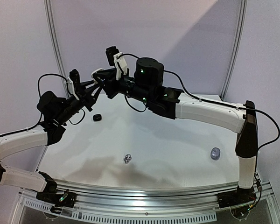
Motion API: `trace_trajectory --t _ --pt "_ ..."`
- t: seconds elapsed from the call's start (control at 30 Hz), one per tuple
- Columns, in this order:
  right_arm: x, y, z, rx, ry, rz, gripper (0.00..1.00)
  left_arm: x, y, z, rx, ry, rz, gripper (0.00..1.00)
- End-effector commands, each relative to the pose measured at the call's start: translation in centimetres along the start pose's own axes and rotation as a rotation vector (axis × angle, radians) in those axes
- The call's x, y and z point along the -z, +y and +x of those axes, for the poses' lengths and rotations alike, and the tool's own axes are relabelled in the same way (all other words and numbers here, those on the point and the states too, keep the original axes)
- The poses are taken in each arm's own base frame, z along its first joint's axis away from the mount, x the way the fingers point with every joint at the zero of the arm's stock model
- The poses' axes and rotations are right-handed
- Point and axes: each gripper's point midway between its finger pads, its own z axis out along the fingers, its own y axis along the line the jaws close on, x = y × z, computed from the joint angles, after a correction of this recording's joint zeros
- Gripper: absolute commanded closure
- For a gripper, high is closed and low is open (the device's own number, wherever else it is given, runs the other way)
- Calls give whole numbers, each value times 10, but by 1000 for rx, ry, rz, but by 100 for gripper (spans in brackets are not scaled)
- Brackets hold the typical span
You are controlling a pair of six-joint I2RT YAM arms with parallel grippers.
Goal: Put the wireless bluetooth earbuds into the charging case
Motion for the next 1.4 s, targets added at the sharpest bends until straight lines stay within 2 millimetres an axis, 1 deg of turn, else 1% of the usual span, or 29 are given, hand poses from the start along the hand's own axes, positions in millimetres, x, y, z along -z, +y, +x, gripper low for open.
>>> trace_trajectory --t 0.0,0.07,0.2,0.27,0.43,0.73,1.03,1.17,1.37 --pt "3 -33 57 85 204 118 88 4 -4 -31 60 -80 34 100" --pt "5 -35 60 87 227 117 88 4 -4 -30 72 -72 36 100" --pt "8 -33 62 107 250 79 89 5 -5 -32 60 -78 44 100" --pt "11 -31 66 104 277 44 89 5 -7 -32 59 -75 56 100" --pt "16 -33 63 93 292 25 89 6 -9 -30 57 -63 78 100" --pt "17 -33 61 93 292 24 83 5 -12 -27 57 -43 97 100" --pt "18 -33 61 91 298 24 81 3 -12 -21 112 -10 101 100" --pt "19 -33 62 90 307 22 82 3 -9 -22 107 -15 86 100" --pt "20 -33 62 86 310 25 79 4 -8 -25 101 -29 76 100"
